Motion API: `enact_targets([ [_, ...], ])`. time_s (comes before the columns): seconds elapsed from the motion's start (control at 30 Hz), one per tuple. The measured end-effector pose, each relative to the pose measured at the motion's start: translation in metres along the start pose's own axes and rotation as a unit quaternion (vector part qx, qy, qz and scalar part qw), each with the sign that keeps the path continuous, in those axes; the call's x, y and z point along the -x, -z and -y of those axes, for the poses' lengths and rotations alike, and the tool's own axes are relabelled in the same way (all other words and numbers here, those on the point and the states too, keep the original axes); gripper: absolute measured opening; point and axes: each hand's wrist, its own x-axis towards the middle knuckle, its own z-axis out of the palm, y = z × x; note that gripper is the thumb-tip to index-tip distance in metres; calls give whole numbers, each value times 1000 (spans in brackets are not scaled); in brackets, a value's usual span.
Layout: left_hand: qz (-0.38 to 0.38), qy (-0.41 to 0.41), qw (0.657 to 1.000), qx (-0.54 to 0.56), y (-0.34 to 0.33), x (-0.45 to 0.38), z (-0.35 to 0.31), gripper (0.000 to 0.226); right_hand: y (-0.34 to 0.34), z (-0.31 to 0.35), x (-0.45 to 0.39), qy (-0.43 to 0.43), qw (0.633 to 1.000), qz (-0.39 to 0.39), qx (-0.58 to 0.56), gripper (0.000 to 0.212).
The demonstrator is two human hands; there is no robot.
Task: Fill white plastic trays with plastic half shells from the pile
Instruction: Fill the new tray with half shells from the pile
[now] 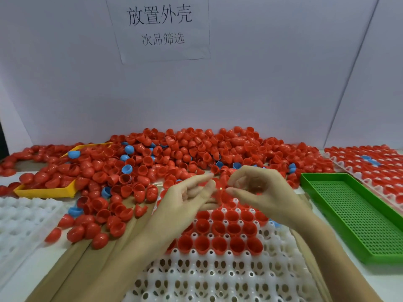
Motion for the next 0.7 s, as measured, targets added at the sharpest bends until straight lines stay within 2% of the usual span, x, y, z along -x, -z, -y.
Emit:
enact_targets([
  [0.07, -22, -38, 996, -75, 9, -2, -2, 39, 21, -1, 3, -44, 998, 22, -43, 10],
  [0.13, -111, -85, 965, -221, 22, -5, 1, 29, 43, -4, 9, -89, 992, 59, -69, 10],
  [0.2, -179, -94, 896, -396, 36, -7, 6, 27, 60, -8, 16, -130, 981, 133, -57, 12],
  [0.27, -199, -31, 808, -553, 48, -7, 9, 36, 66, -10, 21, -169, 963, 209, -30, 13],
  [0.33, -204, 20, 723, -659, 56, -7, 12, 43, 66, -9, 22, -192, 948, 255, -11, 16],
  [0.37, -204, 35, 704, -679, 58, -6, 12, 45, 65, -9, 22, -200, 941, 271, -10, 17],
  [0.5, -179, 86, 672, -713, 64, -5, 15, 49, 69, -6, 25, -213, 928, 306, -2, 22],
  [0.6, -160, 90, 680, -710, 64, -7, 20, 47, 73, -4, 26, -224, 923, 312, 6, 22],
  [0.7, -146, 94, 704, -689, 65, -8, 25, 47, 73, -5, 26, -241, 916, 321, 25, 20],
])
